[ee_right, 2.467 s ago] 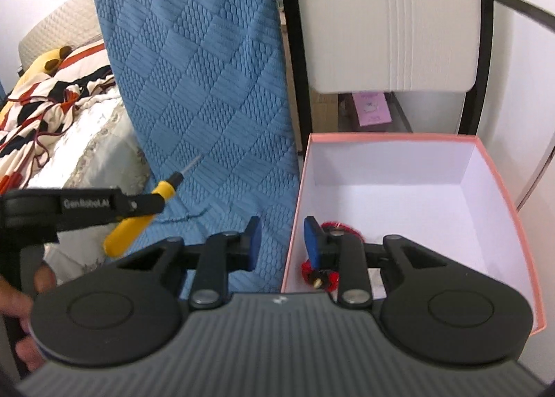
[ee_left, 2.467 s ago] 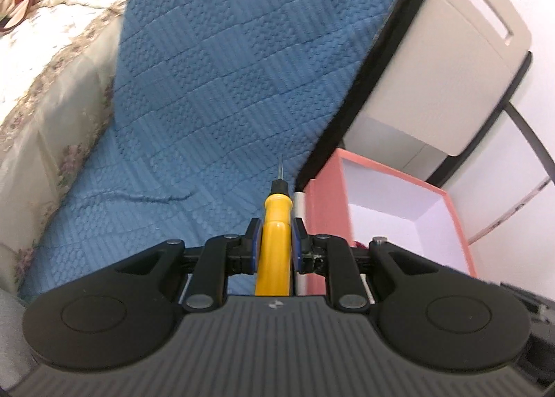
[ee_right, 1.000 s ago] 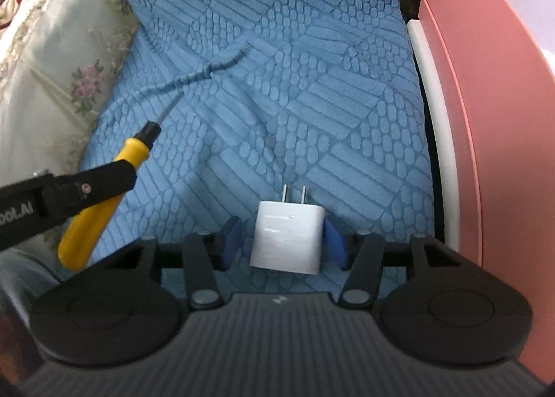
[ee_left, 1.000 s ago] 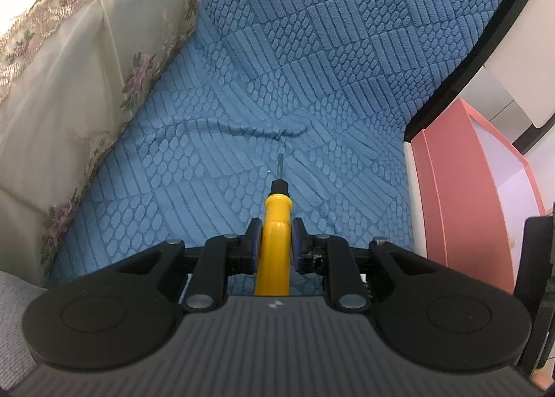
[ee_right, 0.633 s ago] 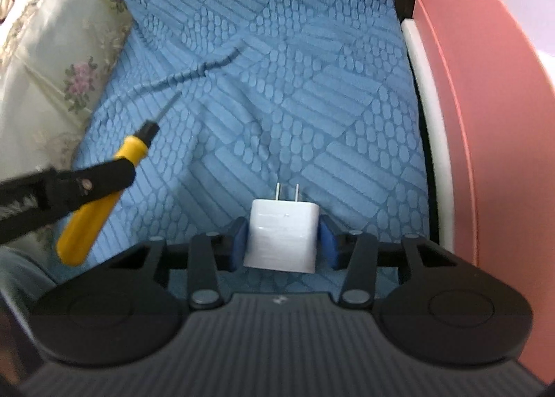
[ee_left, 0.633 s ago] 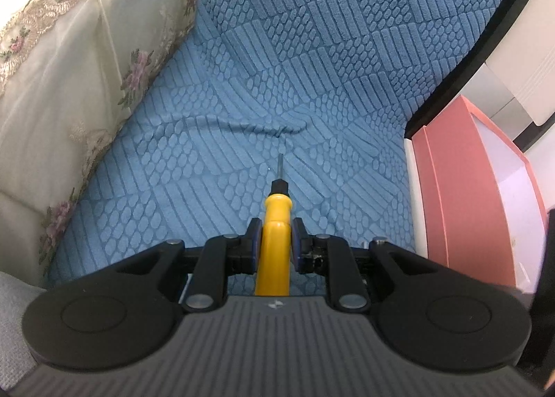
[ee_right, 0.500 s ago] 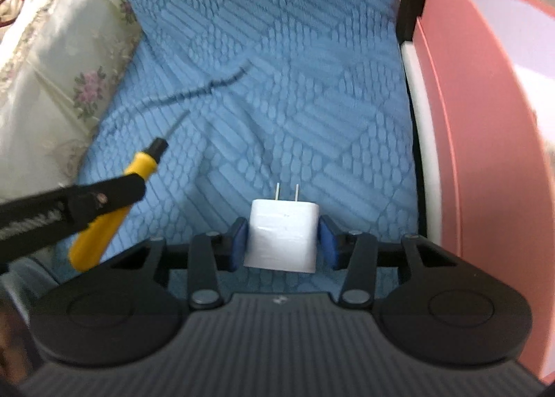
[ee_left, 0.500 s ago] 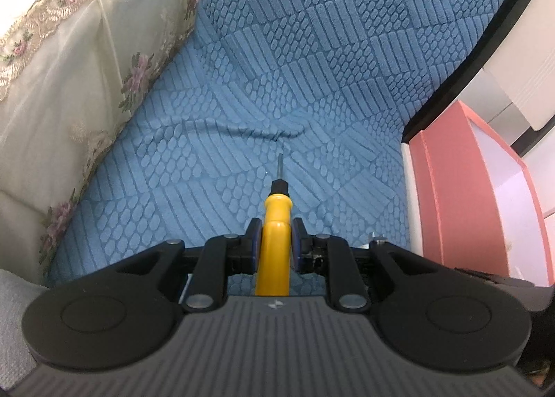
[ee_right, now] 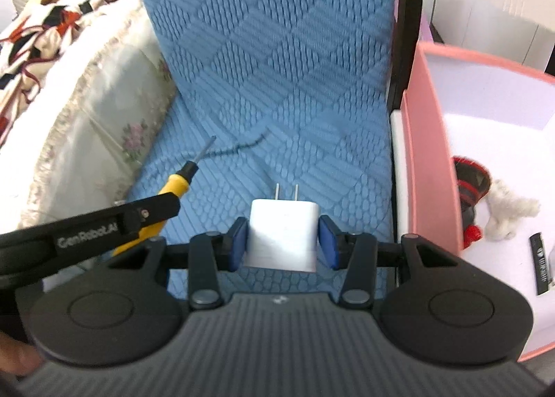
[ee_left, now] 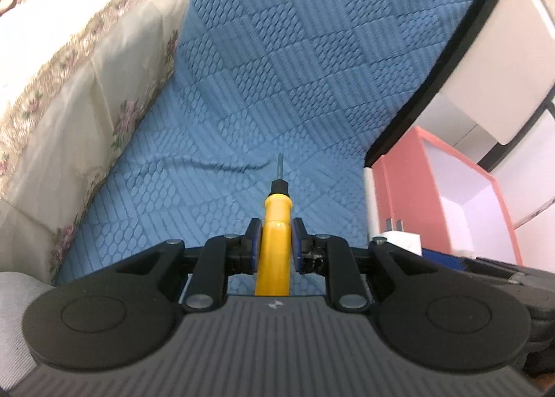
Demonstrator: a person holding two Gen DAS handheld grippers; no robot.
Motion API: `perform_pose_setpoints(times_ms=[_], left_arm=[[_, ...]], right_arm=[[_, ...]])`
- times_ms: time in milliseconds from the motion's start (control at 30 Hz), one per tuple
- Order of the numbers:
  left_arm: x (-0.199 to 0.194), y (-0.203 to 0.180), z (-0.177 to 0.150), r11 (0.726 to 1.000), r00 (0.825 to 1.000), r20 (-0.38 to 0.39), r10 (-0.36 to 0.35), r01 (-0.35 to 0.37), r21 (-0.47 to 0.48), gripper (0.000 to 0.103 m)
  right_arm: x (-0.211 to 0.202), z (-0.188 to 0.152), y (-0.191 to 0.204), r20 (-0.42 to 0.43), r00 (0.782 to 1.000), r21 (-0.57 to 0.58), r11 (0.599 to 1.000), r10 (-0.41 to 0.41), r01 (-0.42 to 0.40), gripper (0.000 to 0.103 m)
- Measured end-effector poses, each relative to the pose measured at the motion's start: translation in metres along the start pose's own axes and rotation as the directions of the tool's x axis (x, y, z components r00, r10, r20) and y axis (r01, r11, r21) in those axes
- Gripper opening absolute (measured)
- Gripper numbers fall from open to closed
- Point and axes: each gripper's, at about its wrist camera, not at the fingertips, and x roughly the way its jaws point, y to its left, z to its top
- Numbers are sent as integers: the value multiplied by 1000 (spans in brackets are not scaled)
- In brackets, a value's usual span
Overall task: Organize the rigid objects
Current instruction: 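Carry the yellow screwdriver and white charger in both tools over the pink box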
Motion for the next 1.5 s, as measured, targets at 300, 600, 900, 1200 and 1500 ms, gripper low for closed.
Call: perform_pose_setpoints(times_ms=[300,600,900,1200,1500], left_arm=[[-44,-26,6,999,997,61,-43,42,22,21],[-73,-66,13,994,988,117,-99,93,56,21],[-82,-124,11,984,982,136,-130,111,135,21],[-72,-183,7,976,976,118,-185,167,142,21],[-50,-243,7,962,971,115,-211,185,199,21]], right_arm=[[-57,6,-6,91,996,-10,1000,1,0,47],[-109,14,-24,195,981,-5,1000,-20,21,47],[-144,18,-56,266,964,9,1000,-28,27,47],[-165,14,-113,280,958,69,997,-58,40,47],[-179,15,-166,288,953,106,992,-91,63,46]])
